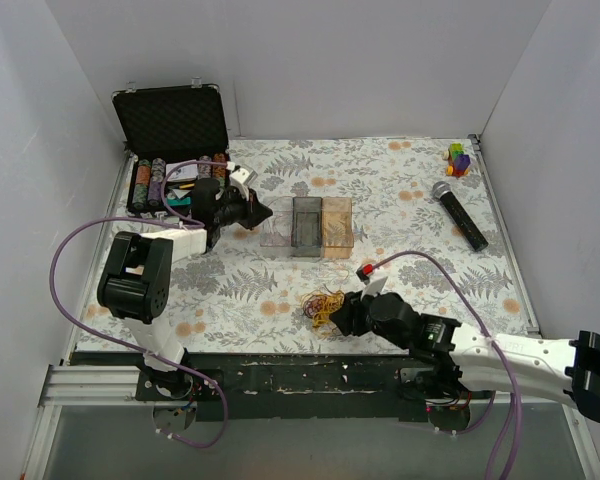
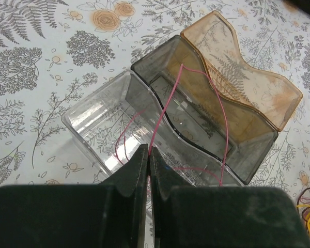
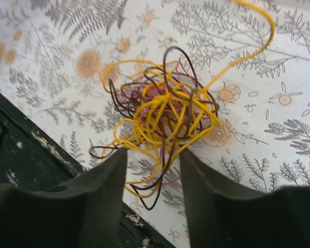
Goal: Untangle the cables
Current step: Place the cable in the bin.
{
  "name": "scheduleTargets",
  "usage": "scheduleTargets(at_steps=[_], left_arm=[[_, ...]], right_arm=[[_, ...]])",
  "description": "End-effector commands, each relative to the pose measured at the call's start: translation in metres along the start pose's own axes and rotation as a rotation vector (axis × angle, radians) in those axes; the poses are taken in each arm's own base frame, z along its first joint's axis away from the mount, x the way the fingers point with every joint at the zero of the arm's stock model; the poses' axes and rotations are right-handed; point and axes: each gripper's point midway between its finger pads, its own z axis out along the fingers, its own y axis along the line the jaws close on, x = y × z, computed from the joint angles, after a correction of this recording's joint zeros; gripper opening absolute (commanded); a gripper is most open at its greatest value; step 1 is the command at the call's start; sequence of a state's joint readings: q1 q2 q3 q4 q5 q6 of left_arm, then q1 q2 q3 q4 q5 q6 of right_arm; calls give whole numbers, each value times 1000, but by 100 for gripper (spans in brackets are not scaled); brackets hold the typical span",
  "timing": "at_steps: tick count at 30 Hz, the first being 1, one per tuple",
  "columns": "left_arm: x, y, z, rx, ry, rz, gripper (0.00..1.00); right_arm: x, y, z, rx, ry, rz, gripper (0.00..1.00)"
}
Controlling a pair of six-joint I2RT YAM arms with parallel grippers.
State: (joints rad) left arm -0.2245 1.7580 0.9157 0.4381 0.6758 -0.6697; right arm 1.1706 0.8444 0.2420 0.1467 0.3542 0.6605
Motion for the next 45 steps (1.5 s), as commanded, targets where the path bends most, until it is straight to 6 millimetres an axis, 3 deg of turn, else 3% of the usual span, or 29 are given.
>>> scheduleTargets(at_steps=[1, 6, 9, 12, 16, 21, 24, 29, 34, 40, 45], left_arm=[[-25, -8, -9, 12, -64, 53, 0], [-31, -8, -12, 25, -79, 62, 0], [-32, -8, -13, 24, -82, 65, 0], [-31, -9, -14, 22, -83, 69, 0], [-32, -10, -16, 24, -83, 87, 0], [-38, -13, -16, 45, -88, 105, 0], [-34, -13, -15, 49, -81, 112, 0], [-36, -13, -17, 43, -87, 110, 0], [-37, -14, -19, 44, -88, 109, 0], [-38, -14, -19, 41, -88, 105, 0], [-37, -11, -22, 33, -85, 104, 0]], right_arm=[[-60, 29, -12, -34, -121, -29, 62], [-115, 55, -30, -77, -219, -138, 72], [-144, 60, -33, -56, -264, -186, 73], [-173, 50, -21, -45, -280, -178, 73], [-175, 50, -5, -83, -217, -182, 73], [-144, 40, -2, -104, -179, -135, 71], [-158, 34, 4, -76, -217, -128, 72], [-210, 24, 40, -104, -248, -113, 72], [-247, 20, 93, -150, -220, -125, 71], [-255, 23, 139, -182, -176, -128, 60], [-249, 16, 158, -167, -145, -122, 41]])
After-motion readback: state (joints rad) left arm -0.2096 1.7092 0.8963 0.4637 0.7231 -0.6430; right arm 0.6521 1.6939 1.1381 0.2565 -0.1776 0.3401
